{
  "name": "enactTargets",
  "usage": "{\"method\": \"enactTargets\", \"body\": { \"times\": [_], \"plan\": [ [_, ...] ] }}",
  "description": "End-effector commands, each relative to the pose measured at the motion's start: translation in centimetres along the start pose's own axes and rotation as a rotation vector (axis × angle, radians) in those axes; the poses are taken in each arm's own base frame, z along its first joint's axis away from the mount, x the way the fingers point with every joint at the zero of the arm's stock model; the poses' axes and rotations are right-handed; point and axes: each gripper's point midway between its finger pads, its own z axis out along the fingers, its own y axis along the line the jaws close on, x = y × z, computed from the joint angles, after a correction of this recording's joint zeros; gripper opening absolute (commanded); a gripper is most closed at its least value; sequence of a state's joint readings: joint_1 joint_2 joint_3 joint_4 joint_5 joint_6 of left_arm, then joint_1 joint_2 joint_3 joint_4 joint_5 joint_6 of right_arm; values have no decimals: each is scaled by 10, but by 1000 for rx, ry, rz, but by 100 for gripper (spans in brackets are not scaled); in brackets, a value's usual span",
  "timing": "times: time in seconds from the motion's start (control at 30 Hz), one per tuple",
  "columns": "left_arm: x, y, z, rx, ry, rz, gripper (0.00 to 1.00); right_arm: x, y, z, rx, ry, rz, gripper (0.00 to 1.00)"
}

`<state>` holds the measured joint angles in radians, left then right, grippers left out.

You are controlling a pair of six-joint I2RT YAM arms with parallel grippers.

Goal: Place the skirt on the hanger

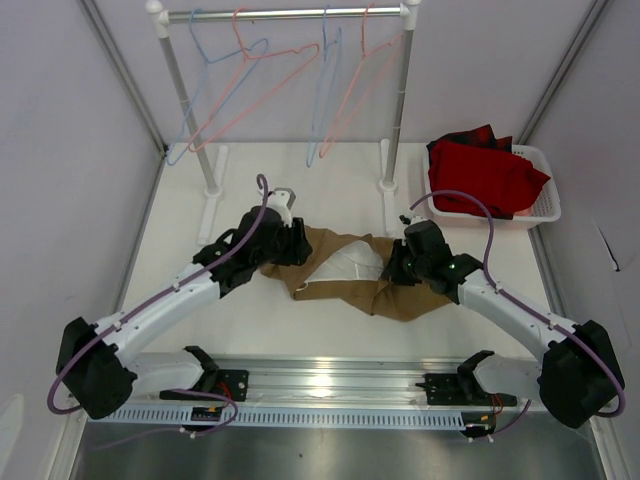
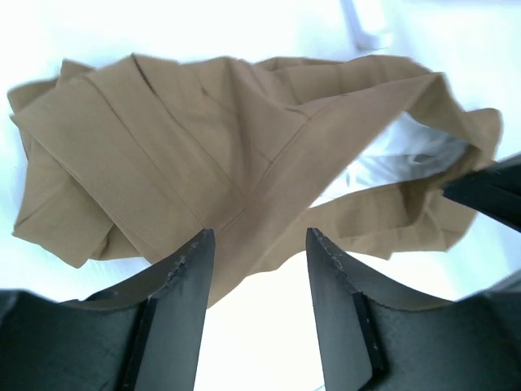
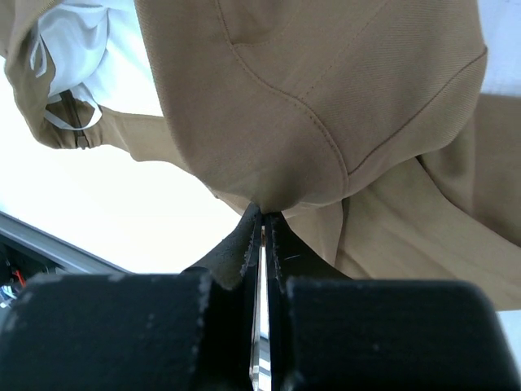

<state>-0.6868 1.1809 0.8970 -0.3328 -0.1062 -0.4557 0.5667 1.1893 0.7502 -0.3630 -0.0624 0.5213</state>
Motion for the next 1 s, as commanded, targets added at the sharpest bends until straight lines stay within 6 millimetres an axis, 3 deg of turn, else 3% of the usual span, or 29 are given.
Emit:
{"method": "enactTargets", "body": {
  "times": [0.0, 0.1, 0.13, 0.2, 0.23, 0.3, 0.33, 0.37, 0.4, 0.43, 0.47, 0.5, 0.53, 0.57, 0.6, 0.63, 0.67, 0.7, 0.87, 0.9, 0.93, 0.97],
  "plan": [
    [-32, -20, -30, 84, -83, 54, 55, -16, 2, -7, 21, -35, -19, 0],
    [-59, -35, -49, 134, -152, 76, 58, -16, 2, -6, 21, -28, -21, 0],
    [-83, -47, -63, 168, -211, 82, 59, -15, 1, -6, 24, -24, -20, 0],
    [-102, -56, -71, 190, -253, 104, 60, -13, 0, -5, 27, -21, -20, 0],
    [-132, -71, -85, 225, -315, 113, 61, -12, 0, -4, 29, -16, -20, 0],
    [-151, -79, -86, 234, -348, 141, 62, -11, -1, -3, 30, -13, -20, 0],
    [-187, -94, -108, 262, -434, 143, 62, -11, -2, -3, 32, -11, -20, 0],
    [-192, -98, -94, 252, -419, 171, 62, -10, -2, -3, 33, -9, -20, 0],
    [-202, -101, -92, 250, -433, 181, 62, -9, -2, -3, 33, -8, -22, 0],
    [-237, -113, -114, 267, -524, 190, 63, -9, -2, -3, 33, -6, -21, 0],
    [-242, -117, -97, 254, -513, 204, 63, -7, -4, -2, 36, -1, -21, 0],
    [-251, -120, -94, 250, -527, 215, 65, -8, -3, -2, 35, -2, -22, 0],
    [-283, -127, -113, 244, -614, 228, 68, -6, -4, -1, 37, 1, -24, 0],
    [-286, -130, -89, 229, -595, 245, 69, -5, -5, 0, 41, 6, -26, 0],
    [-291, -132, -80, 224, -595, 259, 69, -5, -6, 0, 42, 5, -26, 0],
    [-319, -140, -99, 238, -669, 262, 70, -4, -6, 1, 43, 8, -28, 0],
    [-323, -144, -91, 238, -667, 274, 70, -2, -8, 2, 46, 13, -28, 0],
    [-340, -148, -87, 232, -702, 277, 71, -3, -8, 3, 46, 12, -28, 0],
    [-367, -138, -48, 176, -721, 294, 72, -1, -7, 6, 37, 12, -26, 0],
    [-378, -139, -53, 180, -748, 292, 72, 0, -8, 7, 37, 13, -26, 0],
    [-378, -129, -34, 161, -728, 293, 73, 0, -8, 7, 38, 14, -26, 0],
    [-379, -126, -28, 160, -727, 291, 73, 2, -9, 8, 39, 19, -24, 0]
  ]
}}
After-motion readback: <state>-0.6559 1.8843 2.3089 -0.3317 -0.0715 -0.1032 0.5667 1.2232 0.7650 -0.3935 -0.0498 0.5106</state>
